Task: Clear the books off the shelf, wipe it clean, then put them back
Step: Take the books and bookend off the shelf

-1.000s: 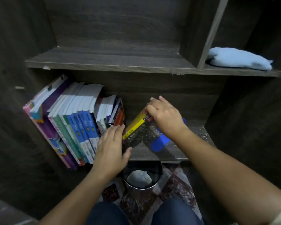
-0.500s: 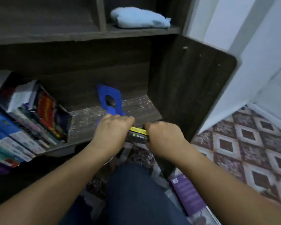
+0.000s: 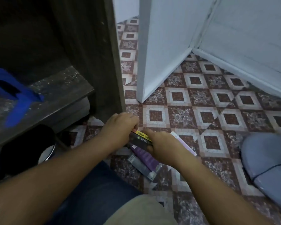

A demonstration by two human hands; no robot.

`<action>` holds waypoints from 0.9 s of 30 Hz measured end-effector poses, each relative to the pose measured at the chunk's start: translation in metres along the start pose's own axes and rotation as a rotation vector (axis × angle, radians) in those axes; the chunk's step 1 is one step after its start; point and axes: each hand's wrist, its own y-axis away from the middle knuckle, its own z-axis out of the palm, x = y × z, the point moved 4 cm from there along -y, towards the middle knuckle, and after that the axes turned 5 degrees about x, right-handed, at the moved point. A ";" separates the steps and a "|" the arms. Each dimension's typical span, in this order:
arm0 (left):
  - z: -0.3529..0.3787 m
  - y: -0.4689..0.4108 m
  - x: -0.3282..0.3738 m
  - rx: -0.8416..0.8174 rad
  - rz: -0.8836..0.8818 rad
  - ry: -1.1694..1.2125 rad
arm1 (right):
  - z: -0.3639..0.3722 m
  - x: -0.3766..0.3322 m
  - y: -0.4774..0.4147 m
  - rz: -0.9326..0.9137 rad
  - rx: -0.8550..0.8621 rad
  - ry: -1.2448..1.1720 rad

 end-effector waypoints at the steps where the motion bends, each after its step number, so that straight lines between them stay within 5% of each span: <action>1: 0.007 -0.005 0.000 -0.017 -0.004 -0.009 | 0.008 0.008 0.001 0.012 -0.012 -0.006; 11: 0.097 -0.062 0.003 -0.242 0.055 -0.039 | 0.113 0.127 -0.012 0.354 -0.060 -0.017; 17: 0.132 -0.079 0.013 -0.276 0.096 0.008 | 0.154 0.185 -0.024 0.593 0.099 -0.051; 22: 0.152 -0.072 0.012 -0.307 0.076 0.038 | 0.164 0.221 -0.039 0.622 0.256 0.010; 27: 0.164 -0.063 0.005 -0.329 0.047 0.067 | 0.198 0.248 -0.053 0.683 0.118 0.126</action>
